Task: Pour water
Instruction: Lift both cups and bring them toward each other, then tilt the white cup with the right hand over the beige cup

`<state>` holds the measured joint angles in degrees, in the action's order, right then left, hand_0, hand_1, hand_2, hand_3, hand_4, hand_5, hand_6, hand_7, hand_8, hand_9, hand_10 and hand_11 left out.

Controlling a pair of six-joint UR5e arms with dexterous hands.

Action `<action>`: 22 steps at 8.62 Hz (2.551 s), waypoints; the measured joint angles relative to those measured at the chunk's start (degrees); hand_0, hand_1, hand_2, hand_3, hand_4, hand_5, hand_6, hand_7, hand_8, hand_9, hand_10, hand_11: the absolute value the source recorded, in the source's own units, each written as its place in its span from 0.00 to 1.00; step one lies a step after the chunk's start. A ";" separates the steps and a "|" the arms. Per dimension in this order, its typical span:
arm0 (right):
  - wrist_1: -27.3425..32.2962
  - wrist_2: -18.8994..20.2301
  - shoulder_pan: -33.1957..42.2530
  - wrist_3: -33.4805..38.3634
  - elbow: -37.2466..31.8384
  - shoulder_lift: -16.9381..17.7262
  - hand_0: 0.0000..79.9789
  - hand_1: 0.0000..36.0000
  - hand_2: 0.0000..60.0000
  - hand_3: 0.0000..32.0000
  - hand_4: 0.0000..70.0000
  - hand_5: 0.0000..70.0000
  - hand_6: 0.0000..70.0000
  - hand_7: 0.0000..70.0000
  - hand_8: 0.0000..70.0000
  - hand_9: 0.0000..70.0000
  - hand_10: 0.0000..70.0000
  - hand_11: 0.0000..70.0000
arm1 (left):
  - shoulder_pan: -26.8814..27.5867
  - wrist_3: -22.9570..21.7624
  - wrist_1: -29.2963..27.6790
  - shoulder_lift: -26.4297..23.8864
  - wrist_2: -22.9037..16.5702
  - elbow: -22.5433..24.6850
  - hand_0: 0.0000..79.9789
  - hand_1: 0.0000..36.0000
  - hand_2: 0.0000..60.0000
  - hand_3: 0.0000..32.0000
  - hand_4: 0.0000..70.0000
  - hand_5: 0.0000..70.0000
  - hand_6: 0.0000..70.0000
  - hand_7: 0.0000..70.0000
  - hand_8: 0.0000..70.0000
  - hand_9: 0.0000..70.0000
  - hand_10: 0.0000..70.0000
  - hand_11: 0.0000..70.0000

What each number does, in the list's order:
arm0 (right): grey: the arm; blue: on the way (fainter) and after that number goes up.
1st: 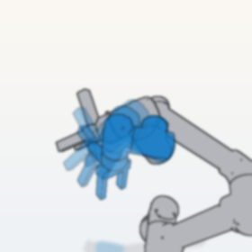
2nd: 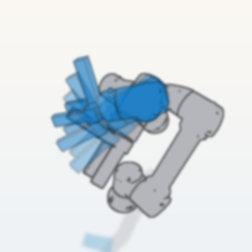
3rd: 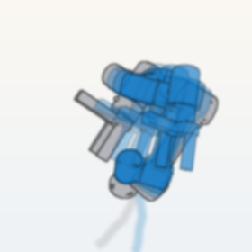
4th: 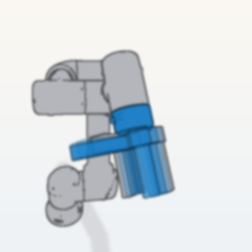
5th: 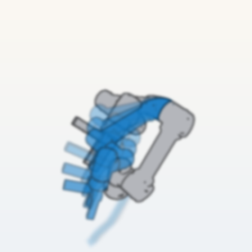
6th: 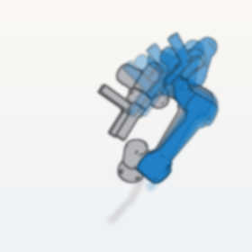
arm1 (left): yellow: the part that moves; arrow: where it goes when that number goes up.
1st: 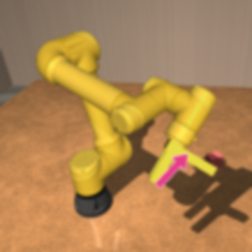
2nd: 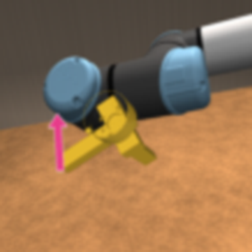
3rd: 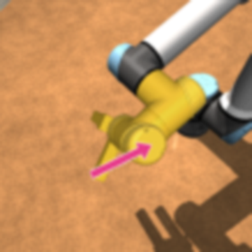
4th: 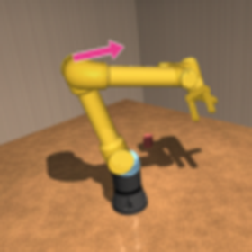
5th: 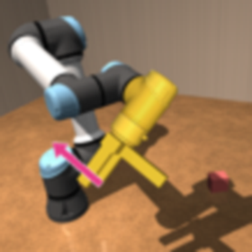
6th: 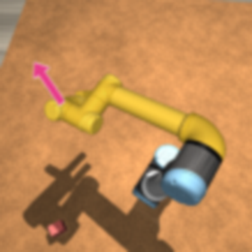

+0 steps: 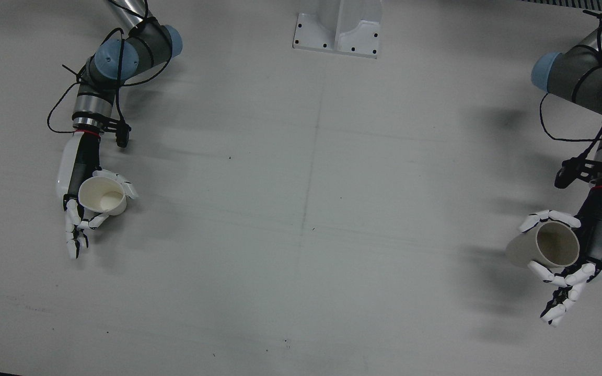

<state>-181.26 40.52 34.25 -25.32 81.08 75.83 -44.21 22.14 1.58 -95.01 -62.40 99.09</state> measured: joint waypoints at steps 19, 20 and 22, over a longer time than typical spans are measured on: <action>-0.50 0.32 -0.43 -35.65 34.59 -6.69 0.69 0.70 0.46 0.00 0.29 1.00 0.13 0.20 0.03 0.07 0.08 0.14 | 18.49 11.65 13.85 -26.15 -0.20 2.77 0.69 0.77 0.84 0.00 0.56 0.86 0.12 0.27 0.08 0.13 0.07 0.12; -1.00 0.66 -0.98 -39.65 37.08 -6.28 0.69 0.71 0.47 0.00 0.27 1.00 0.13 0.20 0.02 0.06 0.08 0.14 | 19.44 12.18 13.99 -26.33 -0.16 3.25 0.70 0.77 0.85 0.00 0.57 0.85 0.12 0.27 0.09 0.13 0.07 0.13; -4.26 3.32 -1.25 -45.98 41.43 -5.72 0.68 0.69 0.49 0.00 0.23 1.00 0.13 0.18 0.02 0.05 0.07 0.13 | 20.26 12.84 14.30 -26.77 -0.10 3.84 0.69 0.77 0.84 0.00 0.56 0.85 0.12 0.27 0.08 0.13 0.06 0.12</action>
<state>-185.52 43.84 33.00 -71.30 122.50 70.11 -23.95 34.98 15.88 -121.78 -62.50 102.93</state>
